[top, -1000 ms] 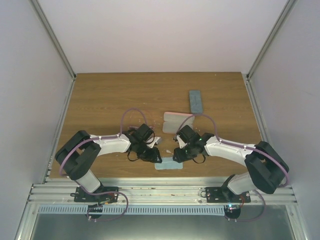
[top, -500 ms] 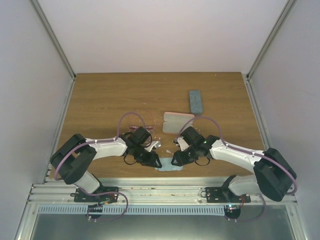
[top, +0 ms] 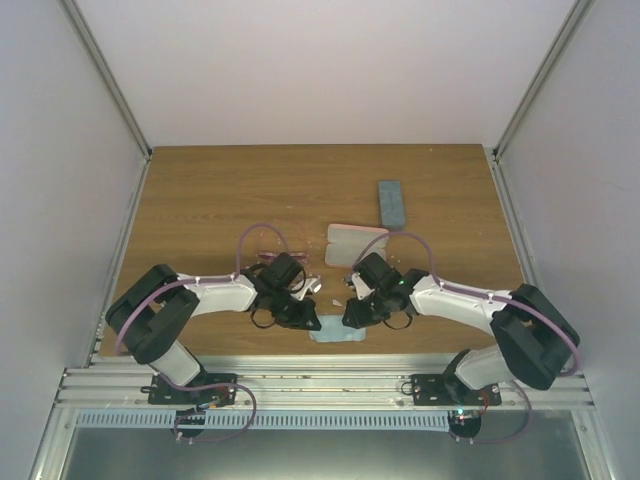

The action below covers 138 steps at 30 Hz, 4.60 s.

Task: Organize the sunglasses
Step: Fold the glasses cleaning cloth at the center of the board, then pick up the glasses cleaning cloth from the center of the board.

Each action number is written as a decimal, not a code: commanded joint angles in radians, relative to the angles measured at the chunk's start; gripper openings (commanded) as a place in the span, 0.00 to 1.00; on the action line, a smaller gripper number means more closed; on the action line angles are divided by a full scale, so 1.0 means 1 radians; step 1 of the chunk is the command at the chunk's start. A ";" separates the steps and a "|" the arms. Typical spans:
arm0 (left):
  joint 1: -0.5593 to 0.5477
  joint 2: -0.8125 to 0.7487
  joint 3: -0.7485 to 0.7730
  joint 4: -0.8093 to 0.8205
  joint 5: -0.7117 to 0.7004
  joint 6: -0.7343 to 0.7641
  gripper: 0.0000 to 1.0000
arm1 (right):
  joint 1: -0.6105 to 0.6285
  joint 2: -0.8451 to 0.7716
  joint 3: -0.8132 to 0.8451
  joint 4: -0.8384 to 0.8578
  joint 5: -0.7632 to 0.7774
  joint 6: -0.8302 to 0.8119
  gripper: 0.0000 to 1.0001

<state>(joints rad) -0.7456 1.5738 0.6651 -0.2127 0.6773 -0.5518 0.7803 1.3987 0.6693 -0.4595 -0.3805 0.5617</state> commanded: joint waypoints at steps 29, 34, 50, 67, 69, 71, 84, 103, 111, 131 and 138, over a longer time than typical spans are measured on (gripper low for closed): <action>-0.015 0.037 0.097 0.079 -0.239 -0.060 0.04 | 0.055 0.065 0.104 0.037 0.206 0.120 0.29; -0.016 0.074 0.099 0.053 -0.283 -0.075 0.03 | 0.063 0.122 0.096 0.061 0.188 0.117 0.28; -0.013 0.046 0.091 -0.078 -0.461 -0.168 0.02 | 0.062 0.219 0.176 -0.047 0.476 0.100 0.27; -0.023 -0.100 0.047 -0.132 -0.405 -0.250 0.35 | 0.106 0.068 0.139 -0.243 0.474 0.215 0.43; -0.029 -0.093 0.038 -0.127 -0.403 -0.261 0.35 | 0.114 0.062 0.116 -0.227 0.440 0.217 0.40; -0.032 -0.082 0.036 -0.120 -0.397 -0.264 0.35 | 0.116 0.066 0.086 -0.194 0.402 0.205 0.36; -0.035 -0.021 0.050 -0.120 -0.387 -0.260 0.31 | 0.118 0.132 0.056 -0.119 0.358 0.188 0.25; -0.045 0.060 0.056 -0.116 -0.366 -0.249 0.22 | 0.117 0.152 0.049 -0.117 0.367 0.201 0.07; -0.069 0.103 0.111 -0.200 -0.443 -0.241 0.18 | 0.118 0.153 0.048 -0.114 0.373 0.207 0.01; -0.087 0.032 0.185 -0.208 -0.514 -0.237 0.00 | 0.080 -0.003 0.043 -0.024 0.448 0.236 0.01; -0.043 -0.002 0.249 -0.204 -0.483 -0.192 0.00 | 0.017 -0.056 0.101 -0.073 0.460 0.183 0.00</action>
<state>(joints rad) -0.8169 1.6108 0.8673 -0.4252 0.1993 -0.7822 0.8295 1.3743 0.7261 -0.5163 0.0452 0.7746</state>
